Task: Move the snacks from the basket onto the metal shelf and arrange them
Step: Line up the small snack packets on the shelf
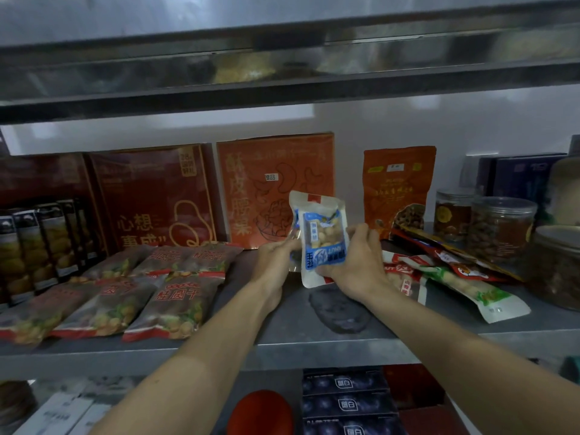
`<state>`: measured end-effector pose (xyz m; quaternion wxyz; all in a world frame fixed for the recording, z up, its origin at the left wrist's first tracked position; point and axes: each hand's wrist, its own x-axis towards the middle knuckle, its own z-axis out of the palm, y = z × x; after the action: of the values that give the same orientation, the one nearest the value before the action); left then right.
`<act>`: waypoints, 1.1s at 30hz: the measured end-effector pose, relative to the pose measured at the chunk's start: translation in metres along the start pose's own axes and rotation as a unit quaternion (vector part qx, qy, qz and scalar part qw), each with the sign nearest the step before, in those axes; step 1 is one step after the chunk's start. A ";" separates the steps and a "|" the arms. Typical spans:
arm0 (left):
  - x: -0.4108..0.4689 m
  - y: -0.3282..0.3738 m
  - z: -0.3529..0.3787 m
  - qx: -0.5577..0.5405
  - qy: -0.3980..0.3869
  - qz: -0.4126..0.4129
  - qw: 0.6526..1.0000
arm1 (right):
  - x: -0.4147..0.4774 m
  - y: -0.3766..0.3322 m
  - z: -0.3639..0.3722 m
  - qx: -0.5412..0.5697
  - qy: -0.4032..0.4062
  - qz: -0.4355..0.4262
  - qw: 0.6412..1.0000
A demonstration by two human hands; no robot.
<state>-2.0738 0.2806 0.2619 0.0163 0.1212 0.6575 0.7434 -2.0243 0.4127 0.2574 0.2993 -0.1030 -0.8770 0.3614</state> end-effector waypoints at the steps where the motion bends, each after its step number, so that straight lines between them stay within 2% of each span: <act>1: -0.001 0.001 0.000 -0.008 0.003 0.000 1.000 | 0.001 0.000 -0.001 0.017 -0.006 0.014 1.000; 4: -0.003 0.003 -0.001 -0.020 -0.013 0.007 1.000 | 0.001 -0.001 -0.003 0.074 -0.022 0.028 0.997; 6: -0.005 0.003 -0.002 -0.016 -0.015 0.014 1.000 | 0.001 -0.003 -0.004 0.126 0.002 0.022 0.992; 8: -0.004 0.003 -0.004 -0.032 -0.005 0.020 0.999 | 0.001 -0.006 -0.006 0.206 0.014 0.025 0.978; 11: -0.002 0.005 -0.008 -0.063 -0.004 0.025 0.998 | 0.007 -0.013 -0.022 0.307 -0.017 0.046 0.951; 16: -0.002 0.010 -0.010 -0.116 0.012 0.013 0.993 | 0.032 -0.022 -0.063 0.256 -0.127 0.021 0.958; 20: -0.003 0.009 -0.008 -0.095 -0.015 0.012 0.995 | 0.042 -0.028 -0.079 0.181 -0.212 0.009 0.960; 24: -0.007 0.007 -0.005 -0.062 -0.076 0.008 0.995 | 0.044 -0.028 -0.076 0.201 -0.170 0.026 0.964; 27: -0.006 0.004 -0.005 -0.051 -0.061 0.033 0.996 | 0.042 -0.021 -0.067 0.242 -0.073 0.061 0.966; 29: -0.004 0.005 -0.008 -0.073 -0.028 0.042 0.996 | 0.038 -0.015 -0.059 0.259 -0.044 0.092 0.960; 31: -0.002 0.006 -0.010 -0.108 0.002 0.045 0.993 | 0.033 -0.011 -0.050 0.290 -0.083 0.113 0.947; 33: -0.002 0.008 -0.011 -0.154 0.018 0.041 0.987 | 0.024 -0.014 -0.039 0.336 -0.155 0.119 0.921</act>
<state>-2.0727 0.2687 0.2684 -0.0074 0.1309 0.5298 0.8380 -2.0197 0.4340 0.2995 0.1312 -0.0424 -0.7210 0.6790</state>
